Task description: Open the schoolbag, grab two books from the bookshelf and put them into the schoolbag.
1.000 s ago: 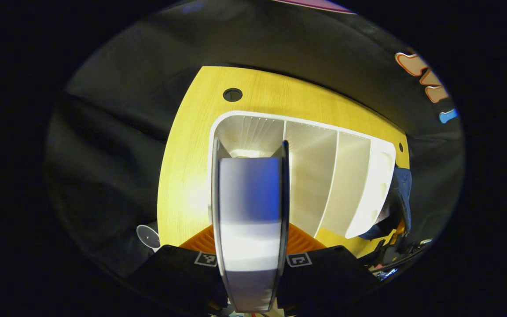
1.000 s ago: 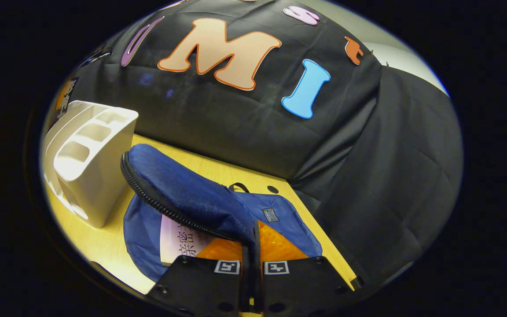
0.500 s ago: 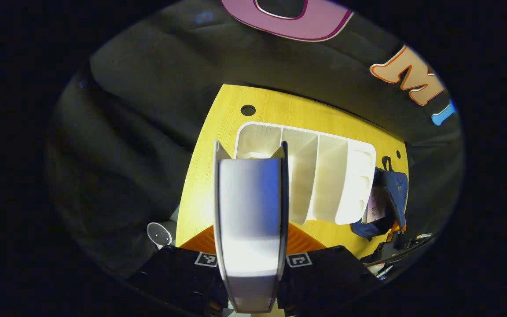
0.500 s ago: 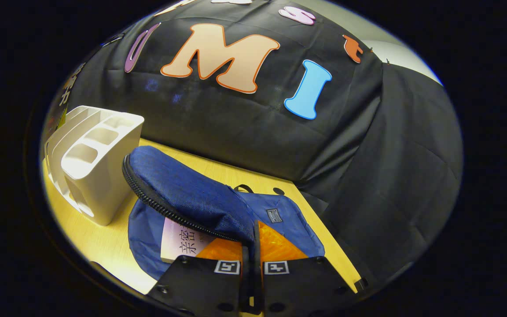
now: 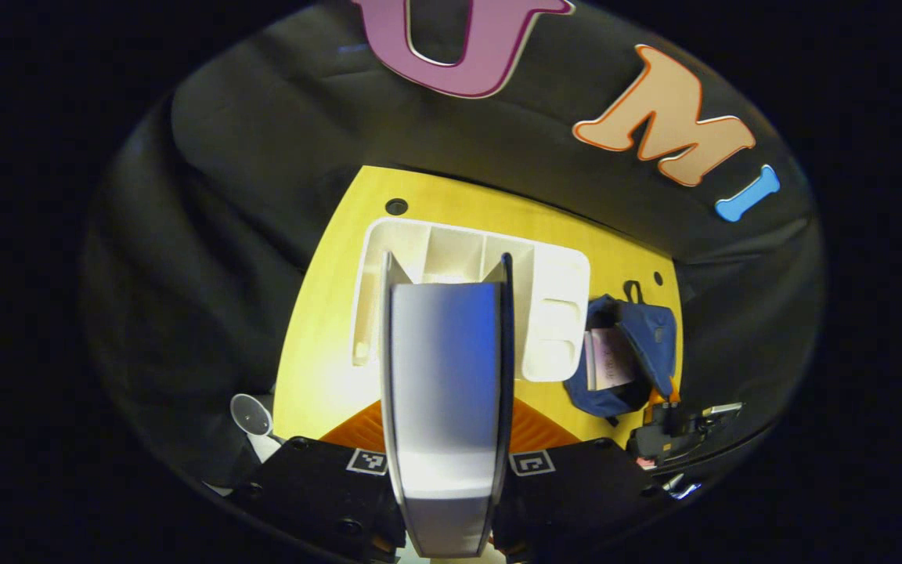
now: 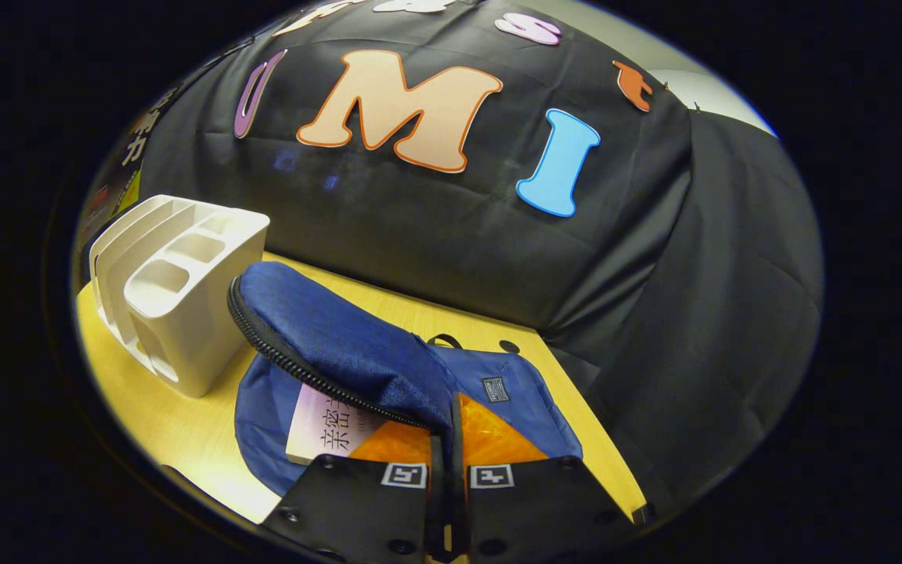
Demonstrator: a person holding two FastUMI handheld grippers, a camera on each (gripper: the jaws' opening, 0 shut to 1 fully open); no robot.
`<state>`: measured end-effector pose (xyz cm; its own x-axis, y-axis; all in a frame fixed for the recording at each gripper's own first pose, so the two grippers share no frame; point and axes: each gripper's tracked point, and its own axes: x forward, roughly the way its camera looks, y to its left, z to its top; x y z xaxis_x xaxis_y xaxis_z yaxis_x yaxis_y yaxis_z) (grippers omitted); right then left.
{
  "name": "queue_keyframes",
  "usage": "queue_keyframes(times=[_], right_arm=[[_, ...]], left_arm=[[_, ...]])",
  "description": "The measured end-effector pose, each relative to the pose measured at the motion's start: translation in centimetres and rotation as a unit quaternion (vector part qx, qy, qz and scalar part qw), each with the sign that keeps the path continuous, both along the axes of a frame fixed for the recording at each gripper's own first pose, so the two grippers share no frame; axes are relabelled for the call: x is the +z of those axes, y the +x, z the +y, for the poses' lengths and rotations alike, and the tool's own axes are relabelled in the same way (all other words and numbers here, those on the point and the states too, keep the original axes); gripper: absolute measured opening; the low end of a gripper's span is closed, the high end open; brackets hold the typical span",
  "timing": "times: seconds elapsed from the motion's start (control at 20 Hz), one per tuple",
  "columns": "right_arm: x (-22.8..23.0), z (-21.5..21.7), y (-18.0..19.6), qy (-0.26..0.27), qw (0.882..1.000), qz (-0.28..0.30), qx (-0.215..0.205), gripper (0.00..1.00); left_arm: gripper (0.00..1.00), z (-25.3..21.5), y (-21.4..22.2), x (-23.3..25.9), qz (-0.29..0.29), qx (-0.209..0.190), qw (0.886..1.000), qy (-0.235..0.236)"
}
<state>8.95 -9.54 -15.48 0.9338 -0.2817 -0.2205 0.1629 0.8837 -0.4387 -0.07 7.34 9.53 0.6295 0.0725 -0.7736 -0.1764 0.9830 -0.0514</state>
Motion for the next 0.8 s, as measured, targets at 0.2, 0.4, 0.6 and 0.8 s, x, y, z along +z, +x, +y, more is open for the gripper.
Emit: queue_keyframes(times=[0.2, 0.4, 0.6, 0.8], right_arm=[[0.6, -0.2, 0.5, 0.008, 1.000, -0.003, 0.014, 0.06], [1.0, -0.2, 0.8, 0.018, 0.999, -0.006, 0.025, 0.04], [1.4, -0.4, 1.1, 0.034, 0.999, -0.008, 0.030, 0.06], [1.9, -0.9, 1.3, 0.051, 0.998, -0.011, 0.033, 0.08]], left_arm=[[0.39, -5.3, 0.5, -1.3, -0.008, -0.033, 0.999, -0.038], [0.41, -10.6, 1.8, -3.7, 0.001, -0.061, 0.995, -0.083], [0.41, -15.2, 3.7, -6.4, 0.005, -0.081, 0.988, -0.130], [0.40, -19.2, 5.7, -8.4, -0.002, -0.102, 0.983, -0.155]])
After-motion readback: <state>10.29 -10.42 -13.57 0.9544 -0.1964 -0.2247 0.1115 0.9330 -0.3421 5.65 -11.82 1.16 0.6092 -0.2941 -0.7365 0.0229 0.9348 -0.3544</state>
